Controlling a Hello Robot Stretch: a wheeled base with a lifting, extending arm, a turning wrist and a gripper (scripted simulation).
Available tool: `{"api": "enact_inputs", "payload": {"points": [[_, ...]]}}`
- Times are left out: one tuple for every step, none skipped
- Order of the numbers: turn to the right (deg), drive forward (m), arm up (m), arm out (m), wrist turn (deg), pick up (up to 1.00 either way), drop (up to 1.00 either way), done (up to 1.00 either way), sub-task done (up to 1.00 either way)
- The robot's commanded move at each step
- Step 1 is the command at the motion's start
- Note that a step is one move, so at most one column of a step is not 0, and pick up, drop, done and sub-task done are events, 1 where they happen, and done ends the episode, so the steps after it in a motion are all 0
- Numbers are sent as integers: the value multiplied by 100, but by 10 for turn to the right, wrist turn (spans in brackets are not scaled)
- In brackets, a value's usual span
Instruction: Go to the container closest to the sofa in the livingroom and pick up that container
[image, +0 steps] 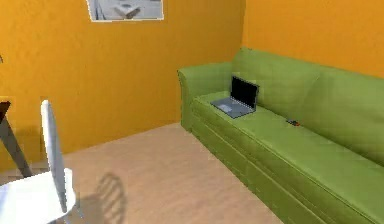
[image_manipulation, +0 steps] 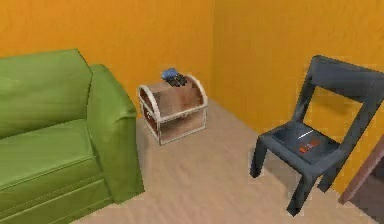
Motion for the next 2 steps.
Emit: {"api": "enact_inputs", "payload": {"points": [[-360,0,0,0,0,0,0,0,0],[0,5,0,0,0,0,0,0,0]]}}
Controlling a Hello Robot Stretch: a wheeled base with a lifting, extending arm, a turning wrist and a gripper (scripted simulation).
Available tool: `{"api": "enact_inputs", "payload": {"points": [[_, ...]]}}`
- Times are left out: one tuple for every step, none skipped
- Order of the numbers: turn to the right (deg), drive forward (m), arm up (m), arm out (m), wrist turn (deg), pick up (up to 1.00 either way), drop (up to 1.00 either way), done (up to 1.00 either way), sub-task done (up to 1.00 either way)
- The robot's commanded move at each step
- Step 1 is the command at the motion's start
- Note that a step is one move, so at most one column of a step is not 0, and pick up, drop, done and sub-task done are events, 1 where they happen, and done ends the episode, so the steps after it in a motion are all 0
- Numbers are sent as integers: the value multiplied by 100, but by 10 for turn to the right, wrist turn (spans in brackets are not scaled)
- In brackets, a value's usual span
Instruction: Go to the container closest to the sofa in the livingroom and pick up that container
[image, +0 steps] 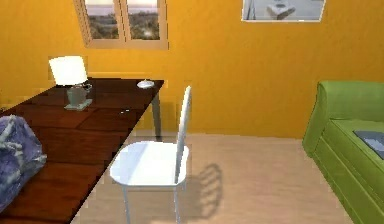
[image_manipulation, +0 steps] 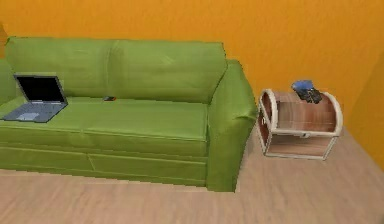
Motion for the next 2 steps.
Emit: {"api": "enact_inputs", "payload": {"points": [[360,0,0,0,0,0,0,0,0],[0,70,0,0,0,0,0,0,0]]}}
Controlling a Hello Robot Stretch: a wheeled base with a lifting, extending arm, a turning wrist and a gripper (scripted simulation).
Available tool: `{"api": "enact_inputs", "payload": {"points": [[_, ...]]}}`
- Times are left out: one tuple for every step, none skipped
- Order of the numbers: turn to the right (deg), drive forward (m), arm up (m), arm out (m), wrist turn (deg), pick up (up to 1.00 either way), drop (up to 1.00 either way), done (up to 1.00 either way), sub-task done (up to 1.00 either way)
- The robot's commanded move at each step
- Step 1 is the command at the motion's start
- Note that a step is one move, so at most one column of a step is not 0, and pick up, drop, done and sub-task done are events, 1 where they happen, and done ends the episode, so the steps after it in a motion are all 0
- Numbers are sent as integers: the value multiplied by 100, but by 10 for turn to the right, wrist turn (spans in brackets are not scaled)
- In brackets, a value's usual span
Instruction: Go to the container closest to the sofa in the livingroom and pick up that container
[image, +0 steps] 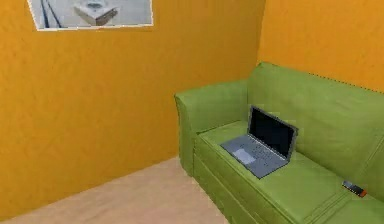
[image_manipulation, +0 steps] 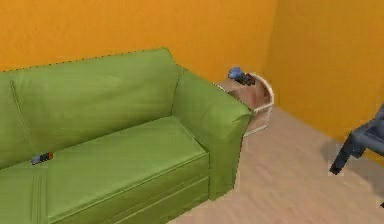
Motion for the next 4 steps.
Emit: {"api": "enact_inputs", "payload": {"points": [[-240,0,0,0,0,0,0,0,0],[0,60,0,0,0,0,0,0,0],[-450,0,0,0,0,0,0,0,0],[-450,0,0,0,0,0,0,0,0]]}}
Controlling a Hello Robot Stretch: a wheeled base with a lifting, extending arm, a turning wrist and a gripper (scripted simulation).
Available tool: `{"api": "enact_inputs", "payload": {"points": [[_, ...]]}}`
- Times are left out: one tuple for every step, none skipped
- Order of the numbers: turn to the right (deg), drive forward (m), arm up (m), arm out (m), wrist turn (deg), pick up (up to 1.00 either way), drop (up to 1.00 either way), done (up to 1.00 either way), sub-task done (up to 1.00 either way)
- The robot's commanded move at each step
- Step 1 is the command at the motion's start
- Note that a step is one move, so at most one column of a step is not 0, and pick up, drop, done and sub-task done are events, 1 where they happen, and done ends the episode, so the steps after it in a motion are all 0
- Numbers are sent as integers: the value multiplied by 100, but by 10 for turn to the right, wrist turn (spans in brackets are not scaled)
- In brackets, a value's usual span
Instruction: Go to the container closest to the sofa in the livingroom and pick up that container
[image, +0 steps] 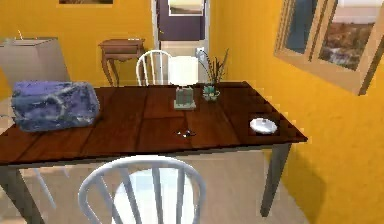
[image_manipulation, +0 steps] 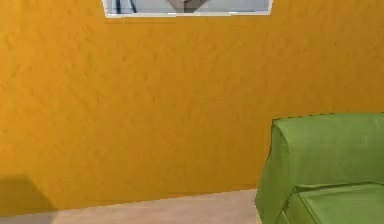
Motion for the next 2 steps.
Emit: {"api": "enact_inputs", "payload": {"points": [[-450,0,0,0,0,0,0,0,0],[-210,0,0,0,0,0,0,0,0]]}}
